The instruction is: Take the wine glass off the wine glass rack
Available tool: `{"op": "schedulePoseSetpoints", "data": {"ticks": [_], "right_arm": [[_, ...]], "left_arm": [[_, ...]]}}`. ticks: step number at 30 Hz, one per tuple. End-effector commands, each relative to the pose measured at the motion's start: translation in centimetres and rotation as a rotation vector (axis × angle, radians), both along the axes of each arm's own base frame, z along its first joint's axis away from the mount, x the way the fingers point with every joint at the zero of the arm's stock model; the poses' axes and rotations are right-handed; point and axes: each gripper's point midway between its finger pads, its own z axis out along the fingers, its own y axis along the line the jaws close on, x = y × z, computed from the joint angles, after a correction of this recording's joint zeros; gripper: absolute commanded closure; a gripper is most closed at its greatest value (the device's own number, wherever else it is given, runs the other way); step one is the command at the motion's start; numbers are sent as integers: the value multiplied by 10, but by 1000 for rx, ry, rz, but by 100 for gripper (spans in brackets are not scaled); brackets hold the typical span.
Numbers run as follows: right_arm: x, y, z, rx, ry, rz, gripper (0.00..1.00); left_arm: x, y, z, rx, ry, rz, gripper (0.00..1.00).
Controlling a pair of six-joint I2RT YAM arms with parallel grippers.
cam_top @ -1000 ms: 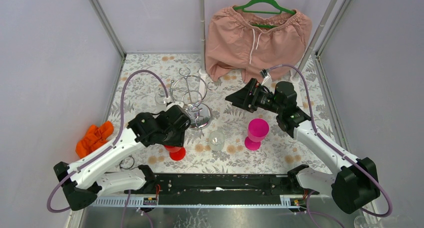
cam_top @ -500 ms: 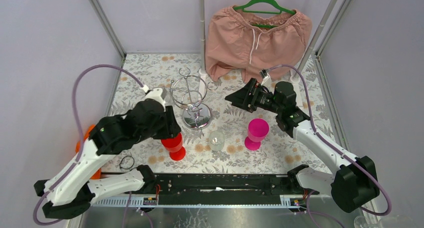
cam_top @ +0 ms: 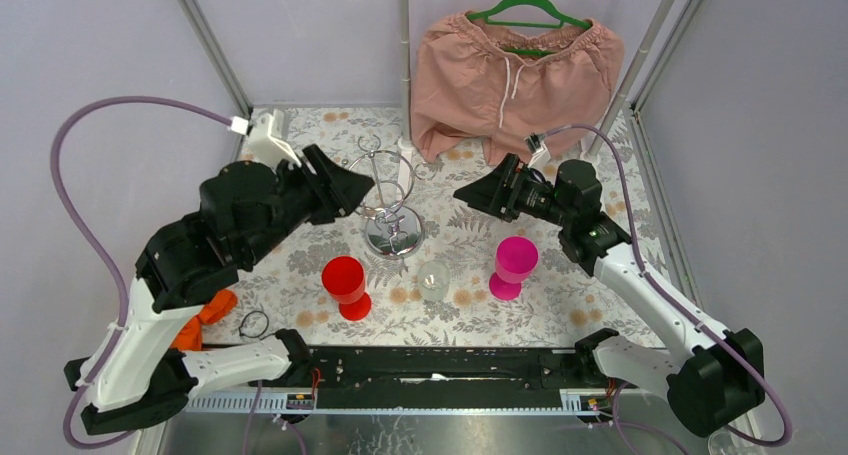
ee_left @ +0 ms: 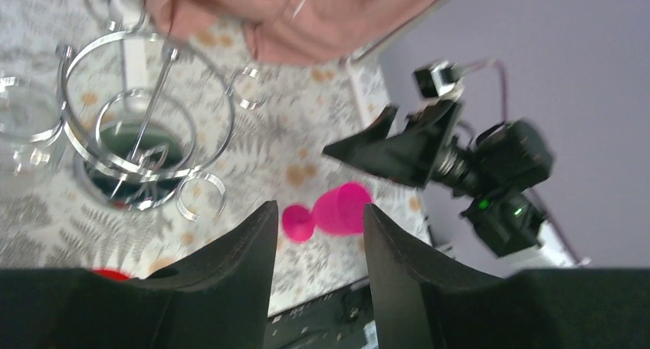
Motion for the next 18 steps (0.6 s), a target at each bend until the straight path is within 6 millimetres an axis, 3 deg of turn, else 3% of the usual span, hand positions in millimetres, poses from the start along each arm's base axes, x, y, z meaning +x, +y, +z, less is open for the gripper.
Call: {"op": "schedulePoseSetpoints", "data": {"ticks": [1,7,11,14,17,18], "right_arm": [[1,-6,28,8,-87,-25,0],[0,-5,25,12,-76,-20,0],[-2,-7,25,4,-83,-25,0],[-3,-10,24,-16,-89,-32,0],[-1,-13,21,-40,-94,-42,0],[-1,-15,20,-46,-96,-46,0]], "left_arm": [[18,4,65,-97,-149,72,48],[41,-41,109,-109,-199,-27,49],[89,-65,107,-101,-149,-109,53],[135,-55,94,-132,-94,-126,57],[176,-19,80,-194,-49,-89,60],[190,6,78,-221,-47,-48,60]]}}
